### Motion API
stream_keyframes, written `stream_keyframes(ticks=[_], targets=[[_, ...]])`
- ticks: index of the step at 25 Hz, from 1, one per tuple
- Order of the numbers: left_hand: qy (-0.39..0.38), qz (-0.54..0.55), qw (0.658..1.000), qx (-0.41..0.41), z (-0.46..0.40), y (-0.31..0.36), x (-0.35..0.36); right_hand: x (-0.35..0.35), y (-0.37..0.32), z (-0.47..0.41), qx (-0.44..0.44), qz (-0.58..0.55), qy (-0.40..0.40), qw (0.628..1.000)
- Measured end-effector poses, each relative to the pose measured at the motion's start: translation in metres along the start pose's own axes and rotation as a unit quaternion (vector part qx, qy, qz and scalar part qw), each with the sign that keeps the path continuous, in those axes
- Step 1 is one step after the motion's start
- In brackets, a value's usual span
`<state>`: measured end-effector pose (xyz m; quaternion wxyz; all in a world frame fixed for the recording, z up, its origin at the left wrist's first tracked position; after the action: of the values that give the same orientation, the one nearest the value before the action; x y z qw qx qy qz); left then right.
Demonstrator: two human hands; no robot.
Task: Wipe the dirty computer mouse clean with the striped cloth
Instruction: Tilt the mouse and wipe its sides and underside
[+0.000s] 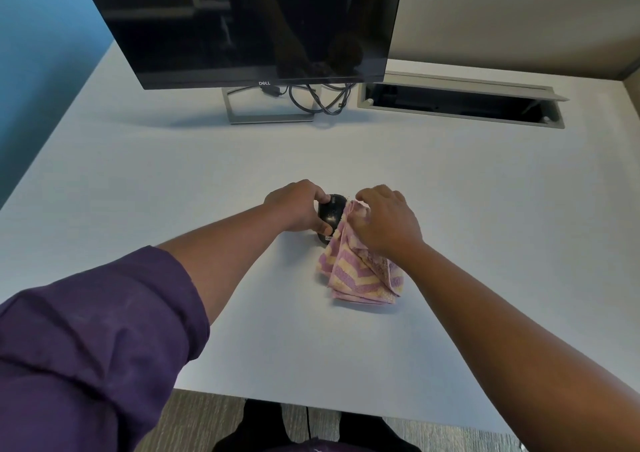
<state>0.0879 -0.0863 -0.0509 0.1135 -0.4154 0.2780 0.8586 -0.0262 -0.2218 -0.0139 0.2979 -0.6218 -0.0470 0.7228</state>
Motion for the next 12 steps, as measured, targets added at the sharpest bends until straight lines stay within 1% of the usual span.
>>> stream_keyframes(ticks=[2,4,7,9,12], targets=[[0.000,-0.001,1.000,-0.002,0.000,0.000,0.000,0.004,-0.006,-0.004,-0.022,0.004,-0.017,1.000],[-0.002,-0.001,1.000,-0.003,0.000,0.000,0.000,0.011,-0.005,-0.008,-0.011,-0.007,-0.045,0.999],[-0.003,0.000,1.000,-0.003,0.001,0.001,0.000,0.021,-0.004,-0.005,-0.028,-0.005,-0.057,0.998],[0.000,0.001,1.000,-0.003,0.001,0.000,-0.001,0.026,-0.006,0.000,-0.052,-0.001,-0.055,0.997],[0.001,0.006,1.000,-0.004,0.002,0.000,0.000,0.026,-0.006,0.004,-0.067,0.001,-0.026,0.997]])
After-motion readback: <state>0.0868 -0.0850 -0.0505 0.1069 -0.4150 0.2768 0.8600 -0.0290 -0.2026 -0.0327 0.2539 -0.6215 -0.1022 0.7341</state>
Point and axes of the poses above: each hand's wrist, its own z-axis away from the middle knuckle, its own x-axis out of the palm, y = z × x, the point moved 9 cm from there along -z, towards the middle knuckle, and after that the axes turned 4 degrees about -y, right-handed, at the moved point
